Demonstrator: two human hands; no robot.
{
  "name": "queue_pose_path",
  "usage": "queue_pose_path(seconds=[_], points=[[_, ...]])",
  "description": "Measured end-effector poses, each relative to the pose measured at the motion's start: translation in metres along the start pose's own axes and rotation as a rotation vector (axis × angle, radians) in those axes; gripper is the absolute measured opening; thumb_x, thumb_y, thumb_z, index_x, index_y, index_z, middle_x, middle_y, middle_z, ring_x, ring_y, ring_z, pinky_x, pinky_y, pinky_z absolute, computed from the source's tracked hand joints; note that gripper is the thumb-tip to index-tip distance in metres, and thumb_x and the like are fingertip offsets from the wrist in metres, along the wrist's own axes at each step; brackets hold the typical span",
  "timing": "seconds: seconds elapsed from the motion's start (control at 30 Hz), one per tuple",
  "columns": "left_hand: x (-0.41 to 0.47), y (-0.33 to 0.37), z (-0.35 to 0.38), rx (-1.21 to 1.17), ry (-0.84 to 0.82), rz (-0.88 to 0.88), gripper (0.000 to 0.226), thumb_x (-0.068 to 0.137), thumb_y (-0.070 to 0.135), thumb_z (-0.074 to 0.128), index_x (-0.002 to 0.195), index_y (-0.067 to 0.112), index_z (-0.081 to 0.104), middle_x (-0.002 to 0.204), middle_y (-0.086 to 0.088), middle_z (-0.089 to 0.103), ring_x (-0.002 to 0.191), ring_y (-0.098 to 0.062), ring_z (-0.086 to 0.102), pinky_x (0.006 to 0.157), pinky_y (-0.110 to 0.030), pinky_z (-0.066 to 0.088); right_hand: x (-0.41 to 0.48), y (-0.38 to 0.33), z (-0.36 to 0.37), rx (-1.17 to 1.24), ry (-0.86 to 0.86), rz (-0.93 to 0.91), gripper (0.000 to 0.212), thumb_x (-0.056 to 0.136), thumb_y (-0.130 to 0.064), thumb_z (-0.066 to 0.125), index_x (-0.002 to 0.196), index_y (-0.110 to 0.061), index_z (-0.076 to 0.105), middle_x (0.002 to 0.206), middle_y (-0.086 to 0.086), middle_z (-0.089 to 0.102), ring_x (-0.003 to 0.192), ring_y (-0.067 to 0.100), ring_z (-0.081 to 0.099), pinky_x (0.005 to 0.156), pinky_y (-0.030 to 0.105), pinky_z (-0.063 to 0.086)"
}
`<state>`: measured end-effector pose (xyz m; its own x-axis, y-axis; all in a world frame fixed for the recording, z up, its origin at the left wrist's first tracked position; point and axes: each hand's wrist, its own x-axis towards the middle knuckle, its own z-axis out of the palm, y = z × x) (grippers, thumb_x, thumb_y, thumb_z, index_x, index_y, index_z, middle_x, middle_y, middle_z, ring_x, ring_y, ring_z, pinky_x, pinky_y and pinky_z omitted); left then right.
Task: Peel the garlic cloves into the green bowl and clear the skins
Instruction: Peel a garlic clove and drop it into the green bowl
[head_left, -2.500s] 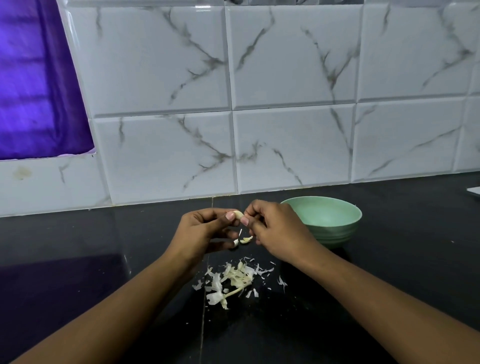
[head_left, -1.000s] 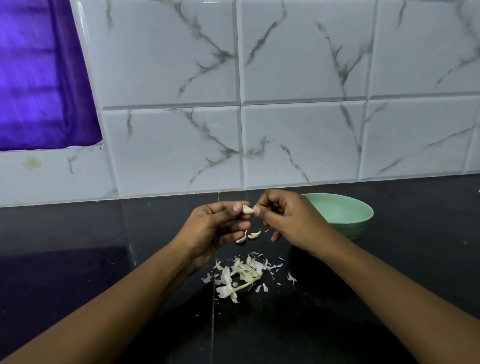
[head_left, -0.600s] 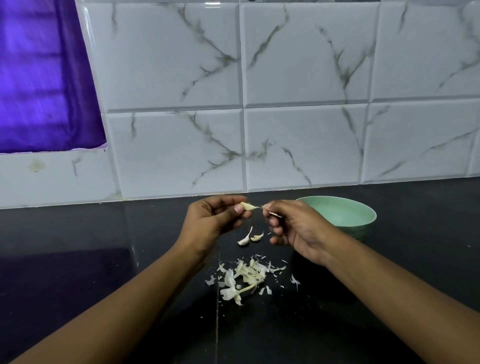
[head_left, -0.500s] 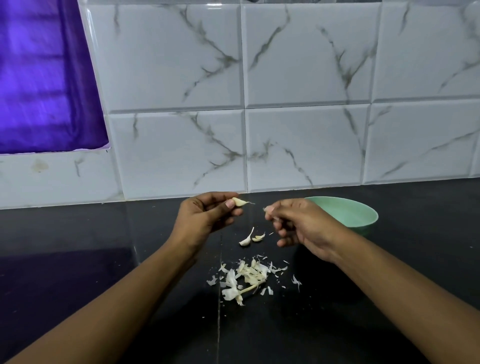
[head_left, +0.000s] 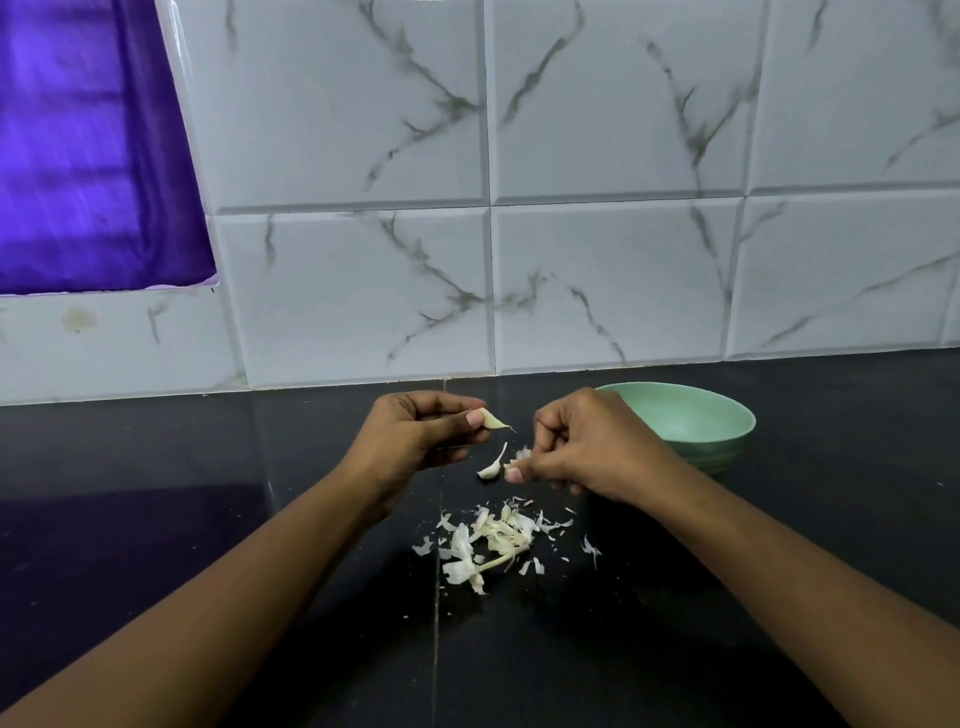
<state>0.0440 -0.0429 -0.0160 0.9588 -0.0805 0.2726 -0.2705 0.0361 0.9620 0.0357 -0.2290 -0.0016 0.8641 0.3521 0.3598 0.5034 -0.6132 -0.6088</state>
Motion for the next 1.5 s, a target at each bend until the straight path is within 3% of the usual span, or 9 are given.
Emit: queue_pose_path(seconds=[0.07, 0.2, 0.33, 0.47, 0.6, 0.7, 0.9, 1.23, 1.5], points=[[0.0, 0.0, 0.001, 0.006, -0.004, -0.006, 0.008, 0.081, 0.006, 0.068, 0.087, 0.01, 0.071, 0.077, -0.001, 0.074, 0.072, -0.007, 0.071, 0.058, -0.015, 0.052, -0.001, -0.001, 0.0, -0.033, 0.003, -0.029, 0.033, 0.066, -0.032, 0.084, 0.053, -0.017, 0.058, 0.045, -0.005, 0.06, 0.041, 0.005, 0.056, 0.049, 0.017, 0.045], [-0.001, 0.001, 0.0, 0.0, -0.009, -0.022, 0.009, 0.083, 0.005, 0.065, 0.09, 0.008, 0.07, 0.076, -0.001, 0.074, 0.071, -0.008, 0.071, 0.056, -0.016, 0.052, -0.003, 0.001, -0.005, -0.04, -0.227, -0.047, 0.016, 0.089, -0.022, 0.064, 0.078, -0.011, 0.068, 0.064, -0.002, 0.069, 0.058, 0.011, 0.068, 0.056, 0.021, 0.052], [-0.001, 0.0, 0.0, 0.001, -0.021, -0.023, 0.011, 0.085, 0.005, 0.063, 0.091, 0.01, 0.07, 0.075, 0.0, 0.073, 0.071, -0.008, 0.07, 0.057, -0.017, 0.053, -0.004, 0.0, -0.014, -0.054, -0.358, -0.039, 0.021, 0.099, -0.016, 0.047, 0.1, -0.024, 0.066, 0.081, -0.005, 0.071, 0.067, 0.008, 0.068, 0.058, 0.023, 0.053], [-0.001, 0.0, 0.001, -0.019, -0.029, -0.015, 0.011, 0.083, 0.003, 0.064, 0.089, 0.01, 0.07, 0.073, 0.0, 0.073, 0.069, -0.005, 0.069, 0.059, -0.015, 0.052, 0.003, 0.003, -0.012, -0.074, -0.113, -0.115, 0.011, 0.09, -0.021, 0.063, 0.084, -0.023, 0.072, 0.071, -0.009, 0.071, 0.061, 0.007, 0.068, 0.058, 0.01, 0.044], [-0.001, -0.002, 0.005, -0.045, -0.023, 0.011, 0.009, 0.08, 0.005, 0.066, 0.086, 0.01, 0.07, 0.072, 0.001, 0.073, 0.067, -0.004, 0.068, 0.058, -0.014, 0.051, 0.005, 0.008, 0.0, 0.336, 0.182, -0.02, 0.012, 0.071, -0.02, 0.081, 0.077, -0.022, 0.07, 0.063, -0.006, 0.068, 0.057, 0.001, 0.063, 0.053, 0.018, 0.05], [-0.003, -0.002, 0.009, -0.034, -0.024, 0.052, 0.011, 0.073, 0.011, 0.07, 0.084, 0.009, 0.07, 0.069, 0.0, 0.072, 0.066, -0.004, 0.068, 0.059, -0.014, 0.051, 0.005, 0.006, 0.012, 0.527, 0.118, 0.034, 0.014, 0.075, -0.008, 0.077, 0.08, -0.017, 0.068, 0.072, -0.001, 0.071, 0.064, 0.003, 0.067, 0.053, 0.018, 0.051], [-0.007, -0.001, 0.013, 0.028, 0.019, 0.237, 0.012, 0.067, 0.015, 0.074, 0.076, 0.008, 0.069, 0.064, -0.003, 0.071, 0.062, -0.008, 0.067, 0.06, -0.018, 0.053, 0.004, 0.002, 0.014, 0.685, 0.093, 0.015, 0.011, 0.079, 0.002, 0.069, 0.08, -0.008, 0.064, 0.063, 0.0, 0.071, 0.058, 0.008, 0.068, 0.054, 0.018, 0.054], [-0.009, 0.006, 0.01, 0.066, -0.091, 0.322, 0.031, 0.06, 0.009, 0.077, 0.088, 0.012, 0.063, 0.08, 0.004, 0.072, 0.064, -0.008, 0.067, 0.057, -0.02, 0.053, 0.004, 0.009, 0.0, 0.809, -0.1, 0.046, 0.012, 0.073, -0.008, 0.069, 0.085, -0.009, 0.066, 0.074, 0.006, 0.071, 0.065, 0.013, 0.067, 0.072, 0.033, 0.058], [-0.009, 0.012, 0.004, 0.277, -0.144, 0.445, 0.041, 0.065, 0.016, 0.082, 0.098, 0.024, 0.058, 0.084, 0.007, 0.067, 0.073, -0.013, 0.058, 0.053, -0.014, 0.044, 0.002, 0.01, -0.002, 0.789, -0.174, 0.077, 0.008, 0.084, 0.0, 0.062, 0.088, -0.006, 0.065, 0.069, 0.004, 0.069, 0.062, 0.011, 0.066, 0.061, 0.021, 0.056]])
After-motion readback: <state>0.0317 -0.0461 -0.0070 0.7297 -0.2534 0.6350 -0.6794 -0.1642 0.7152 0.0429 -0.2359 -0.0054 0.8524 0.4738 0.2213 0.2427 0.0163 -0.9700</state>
